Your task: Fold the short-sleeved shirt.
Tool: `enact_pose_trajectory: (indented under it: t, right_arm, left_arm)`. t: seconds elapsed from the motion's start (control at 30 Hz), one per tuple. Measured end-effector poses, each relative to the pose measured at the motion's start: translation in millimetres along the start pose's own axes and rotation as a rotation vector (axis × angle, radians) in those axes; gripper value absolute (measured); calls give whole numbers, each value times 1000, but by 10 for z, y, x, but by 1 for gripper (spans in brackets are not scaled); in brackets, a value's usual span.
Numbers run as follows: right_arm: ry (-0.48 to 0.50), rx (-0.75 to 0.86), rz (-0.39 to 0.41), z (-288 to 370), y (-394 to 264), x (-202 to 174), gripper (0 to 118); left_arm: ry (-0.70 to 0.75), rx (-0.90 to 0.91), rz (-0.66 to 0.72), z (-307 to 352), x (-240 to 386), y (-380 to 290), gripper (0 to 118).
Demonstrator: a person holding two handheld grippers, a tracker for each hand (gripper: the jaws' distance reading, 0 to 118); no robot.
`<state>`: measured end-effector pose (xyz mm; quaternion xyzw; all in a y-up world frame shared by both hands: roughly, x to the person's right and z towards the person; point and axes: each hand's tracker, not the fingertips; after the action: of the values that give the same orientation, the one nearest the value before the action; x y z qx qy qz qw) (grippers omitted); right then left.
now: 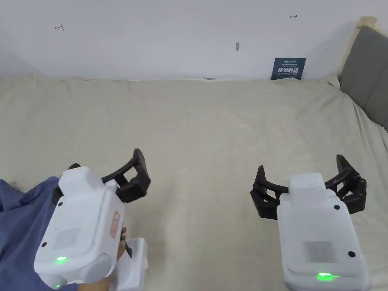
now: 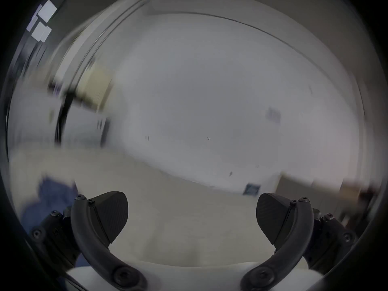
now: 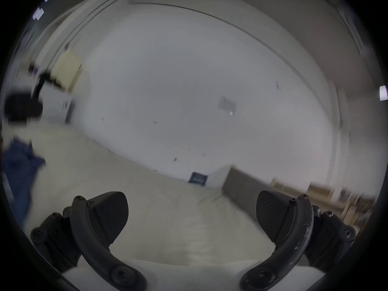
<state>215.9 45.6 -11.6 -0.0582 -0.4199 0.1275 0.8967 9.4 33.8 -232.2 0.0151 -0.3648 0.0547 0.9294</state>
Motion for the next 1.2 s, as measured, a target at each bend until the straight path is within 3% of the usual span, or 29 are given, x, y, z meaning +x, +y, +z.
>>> enact_pose_trajectory:
  t: [0.07,0.2,1.2]
  right_arm:
    - [43,-23,-103,-8,-42,48,118]
    - [65,-63,-165,-14,-94,44,118]
    - [60,-54,-127,27,-29,28,118]
  left_arm:
    - [9,-2,-108,17,26,-89,118]
    - [28,-33,-154,30,47,-183,118]
    - [0,-40,-153,5,0,-165,118]
